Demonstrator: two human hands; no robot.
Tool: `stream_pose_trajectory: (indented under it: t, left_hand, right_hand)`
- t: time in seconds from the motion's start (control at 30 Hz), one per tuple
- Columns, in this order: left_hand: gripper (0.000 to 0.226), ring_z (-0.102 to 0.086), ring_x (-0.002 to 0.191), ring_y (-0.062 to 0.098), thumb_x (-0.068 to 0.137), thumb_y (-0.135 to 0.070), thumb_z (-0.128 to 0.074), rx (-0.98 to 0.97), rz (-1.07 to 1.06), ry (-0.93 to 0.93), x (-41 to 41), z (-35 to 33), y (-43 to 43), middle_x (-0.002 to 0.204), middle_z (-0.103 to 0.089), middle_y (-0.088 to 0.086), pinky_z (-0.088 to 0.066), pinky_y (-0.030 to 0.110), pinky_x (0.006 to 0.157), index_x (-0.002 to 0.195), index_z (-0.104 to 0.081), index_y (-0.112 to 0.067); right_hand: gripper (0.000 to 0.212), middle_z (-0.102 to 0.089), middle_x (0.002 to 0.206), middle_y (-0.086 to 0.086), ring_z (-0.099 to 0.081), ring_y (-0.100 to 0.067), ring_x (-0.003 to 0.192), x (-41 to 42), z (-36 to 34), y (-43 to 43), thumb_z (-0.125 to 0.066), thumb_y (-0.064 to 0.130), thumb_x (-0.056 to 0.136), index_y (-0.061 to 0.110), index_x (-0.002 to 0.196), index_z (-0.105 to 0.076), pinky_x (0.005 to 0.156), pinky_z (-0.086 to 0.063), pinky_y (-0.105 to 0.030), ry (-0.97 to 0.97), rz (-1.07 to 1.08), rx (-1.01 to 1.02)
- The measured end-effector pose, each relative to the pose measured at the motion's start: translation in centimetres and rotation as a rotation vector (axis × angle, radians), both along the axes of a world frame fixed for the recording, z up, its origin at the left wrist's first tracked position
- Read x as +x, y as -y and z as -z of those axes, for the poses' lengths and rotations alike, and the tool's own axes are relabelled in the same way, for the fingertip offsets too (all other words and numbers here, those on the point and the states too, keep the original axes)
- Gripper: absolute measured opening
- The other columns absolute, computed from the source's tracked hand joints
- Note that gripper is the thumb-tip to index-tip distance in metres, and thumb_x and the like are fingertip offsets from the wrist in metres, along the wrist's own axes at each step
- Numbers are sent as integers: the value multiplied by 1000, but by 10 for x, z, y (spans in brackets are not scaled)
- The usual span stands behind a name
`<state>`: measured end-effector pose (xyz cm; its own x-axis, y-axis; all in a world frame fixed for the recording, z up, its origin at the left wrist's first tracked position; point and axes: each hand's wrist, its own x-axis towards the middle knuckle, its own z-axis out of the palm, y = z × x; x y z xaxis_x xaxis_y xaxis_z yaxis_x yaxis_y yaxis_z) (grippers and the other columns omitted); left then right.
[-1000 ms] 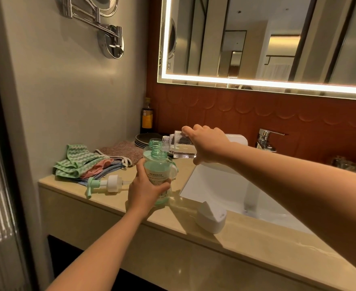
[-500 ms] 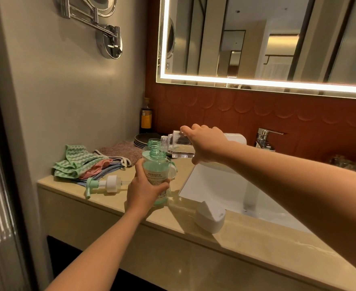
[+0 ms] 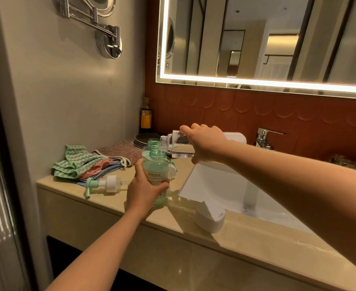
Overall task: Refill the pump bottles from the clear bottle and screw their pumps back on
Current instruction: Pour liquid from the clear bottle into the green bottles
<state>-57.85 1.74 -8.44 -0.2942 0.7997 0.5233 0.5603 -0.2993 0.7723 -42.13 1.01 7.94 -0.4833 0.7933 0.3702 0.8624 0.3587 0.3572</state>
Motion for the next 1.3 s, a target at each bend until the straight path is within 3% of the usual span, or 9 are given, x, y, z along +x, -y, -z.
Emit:
stream_pose_trajectory:
  t: [0.33, 0.5, 1.3]
  left_hand:
    - [90, -58, 102, 25, 66, -39, -79, -1, 1, 2, 0, -1, 0, 120, -57, 6, -54, 38, 75, 135, -22, -26]
    - [88, -59, 100, 24, 66, -38, -79, 1, 1, 8, 0, 0, -1, 118, -58, 5, -49, 31, 71, 133, -23, -27]
    - [88, -59, 101, 24, 67, -38, -79, 13, -6, -6, 0, 1, -2, 120, -58, 5, -47, 28, 70, 134, -23, -26]
  right_hand:
    - [84, -52, 117, -9, -48, -23, 99, 0, 0, 0, -79, 29, 69, 19, 137, -30, 70, -35, -31, 9, -2, 4]
    - [86, -51, 118, -10, -49, -25, 103, 0, -1, 0, -79, 29, 69, 19, 138, -29, 71, -35, -31, 18, 2, 9]
    - [82, -51, 115, -9, -38, -18, 88, -1, -3, 1, -79, 29, 70, 19, 136, -31, 70, -35, -30, 30, 4, -6]
